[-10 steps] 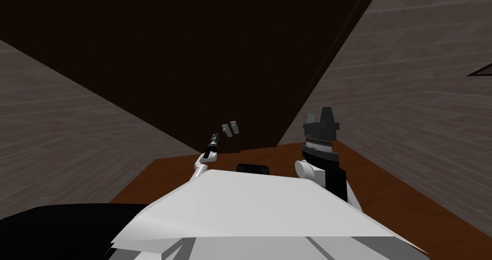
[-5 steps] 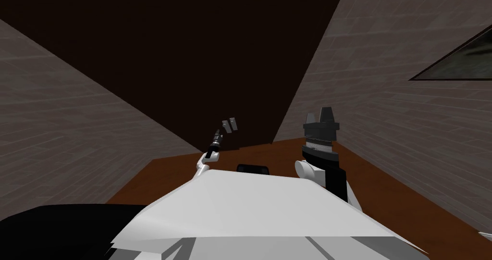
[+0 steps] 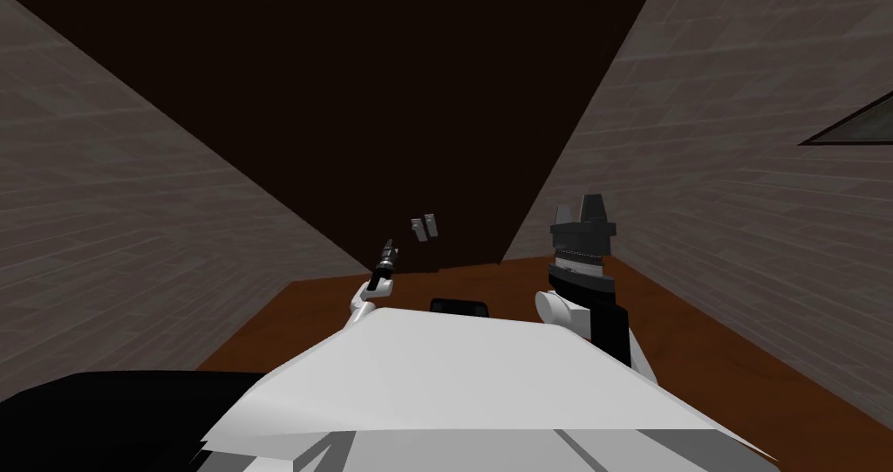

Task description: Pull the door open

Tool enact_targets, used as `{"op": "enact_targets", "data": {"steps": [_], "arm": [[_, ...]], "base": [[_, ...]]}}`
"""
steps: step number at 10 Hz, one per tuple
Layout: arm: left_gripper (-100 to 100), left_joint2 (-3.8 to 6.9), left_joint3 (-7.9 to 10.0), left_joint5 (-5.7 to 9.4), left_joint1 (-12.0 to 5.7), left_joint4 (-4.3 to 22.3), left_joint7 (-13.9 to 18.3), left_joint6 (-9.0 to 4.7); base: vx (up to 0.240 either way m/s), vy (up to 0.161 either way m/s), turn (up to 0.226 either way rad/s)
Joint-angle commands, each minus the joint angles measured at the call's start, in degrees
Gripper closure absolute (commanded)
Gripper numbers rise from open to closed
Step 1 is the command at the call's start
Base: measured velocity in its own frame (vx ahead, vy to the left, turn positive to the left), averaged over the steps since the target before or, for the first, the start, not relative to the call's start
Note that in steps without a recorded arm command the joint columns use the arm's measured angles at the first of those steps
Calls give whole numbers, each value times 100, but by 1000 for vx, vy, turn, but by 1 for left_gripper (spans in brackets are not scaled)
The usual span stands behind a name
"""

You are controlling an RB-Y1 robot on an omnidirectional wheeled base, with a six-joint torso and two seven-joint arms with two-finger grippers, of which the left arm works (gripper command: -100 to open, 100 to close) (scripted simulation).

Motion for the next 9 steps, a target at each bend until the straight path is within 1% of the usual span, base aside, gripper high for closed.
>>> {"op": "enact_targets", "data": {"steps": [1, 3, 6, 7, 8, 9], "arm": [[-100, -30, 14, -4, 13, -10, -22, -19], [-100, -91, -58, -21, -100, -21, -36, -40], [-100, -196, -222, -52, -287, -86, -44, -68], [-100, -174, -191, -45, -232, -92, -42, -53], [100, -174, -191, -45, -232, -92, -42, -53], [100, -174, -191, -45, -232, -92, -42, -53]], "base": [[199, 71, -43], [215, 9, -104], [206, -69, -142], [101, -33, -28], [-13, 3, 30], [-42, 9, -3]]}}
